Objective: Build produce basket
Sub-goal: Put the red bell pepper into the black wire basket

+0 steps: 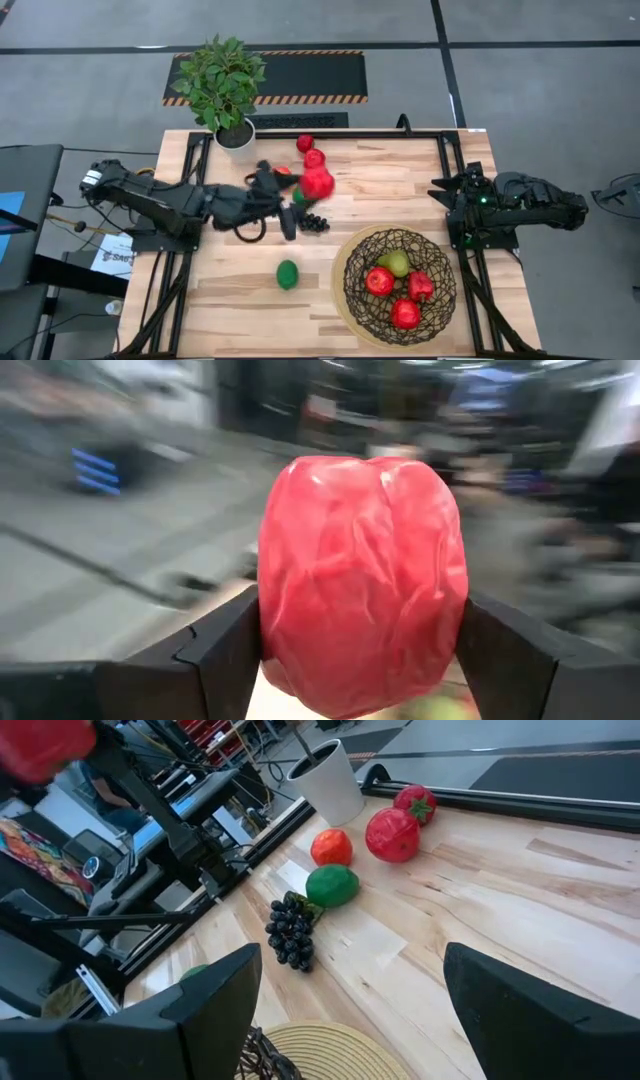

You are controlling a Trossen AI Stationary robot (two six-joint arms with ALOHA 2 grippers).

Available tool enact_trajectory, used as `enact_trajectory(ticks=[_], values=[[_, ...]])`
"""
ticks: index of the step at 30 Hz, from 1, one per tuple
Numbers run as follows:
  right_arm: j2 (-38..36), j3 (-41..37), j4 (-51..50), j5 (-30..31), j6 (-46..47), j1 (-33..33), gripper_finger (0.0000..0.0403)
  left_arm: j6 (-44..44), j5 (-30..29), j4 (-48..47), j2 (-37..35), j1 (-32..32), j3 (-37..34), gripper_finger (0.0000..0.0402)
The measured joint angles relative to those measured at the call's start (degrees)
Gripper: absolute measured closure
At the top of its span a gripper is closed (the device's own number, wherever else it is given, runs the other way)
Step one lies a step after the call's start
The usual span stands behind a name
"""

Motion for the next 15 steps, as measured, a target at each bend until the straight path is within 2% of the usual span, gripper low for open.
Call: enact_trajectory(ticks=[3,7,15], values=[[0.0,0.0,0.0,0.0,0.0,0.0,0.0069,-6.6,14.5,2.9,2.1,2.1,0.1,0.0138],[0.0,0.0,0.0,0.0,0.0,0.0,0.0069,-9.9,27.0,3.2,8.0,2.5,2.9,0.0138],[0.0,0.0,-1.0,0.0,1.3,0.0,0.0069,-9.7,38.5,-9.1,23.4,2.5,17.3,0.0138]])
